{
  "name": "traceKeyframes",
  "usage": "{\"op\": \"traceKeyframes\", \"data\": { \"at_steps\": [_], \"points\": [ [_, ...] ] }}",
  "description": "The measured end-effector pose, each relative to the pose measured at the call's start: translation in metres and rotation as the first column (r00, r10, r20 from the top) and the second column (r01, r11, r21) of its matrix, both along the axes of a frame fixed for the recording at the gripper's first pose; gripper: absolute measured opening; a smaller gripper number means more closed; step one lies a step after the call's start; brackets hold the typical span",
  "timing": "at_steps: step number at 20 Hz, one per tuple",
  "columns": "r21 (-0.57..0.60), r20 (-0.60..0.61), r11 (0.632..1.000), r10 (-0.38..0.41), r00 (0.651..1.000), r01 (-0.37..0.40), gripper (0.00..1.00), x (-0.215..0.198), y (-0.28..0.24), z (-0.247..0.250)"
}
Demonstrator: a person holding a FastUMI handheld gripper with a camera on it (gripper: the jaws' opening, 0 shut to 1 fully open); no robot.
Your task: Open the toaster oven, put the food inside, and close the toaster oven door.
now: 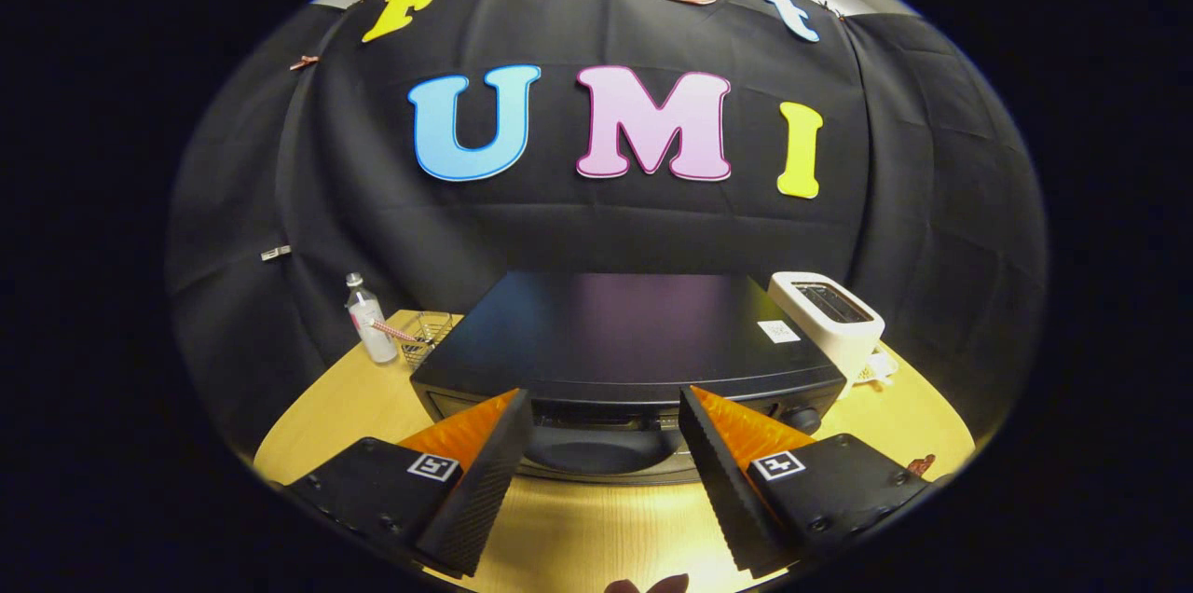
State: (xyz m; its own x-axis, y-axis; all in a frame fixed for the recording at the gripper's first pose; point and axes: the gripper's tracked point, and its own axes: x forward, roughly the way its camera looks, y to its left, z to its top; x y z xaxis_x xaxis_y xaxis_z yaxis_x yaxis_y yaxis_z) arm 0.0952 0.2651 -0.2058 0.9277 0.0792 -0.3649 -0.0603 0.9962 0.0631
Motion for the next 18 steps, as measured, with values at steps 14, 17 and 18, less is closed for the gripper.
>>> {"op": "traceKeyframes", "data": {
  "at_steps": [14,17,18],
  "points": [
    [-0.021,-0.072,0.999,-0.046,0.996,0.044,0.99,-0.005,0.004,-0.022],
    [-0.007,-0.090,0.999,-0.052,0.995,0.051,0.99,-0.027,0.005,-0.029],
    [-0.005,-0.098,0.999,-0.051,0.994,0.051,0.99,-0.034,0.005,-0.033]
  ]
}}
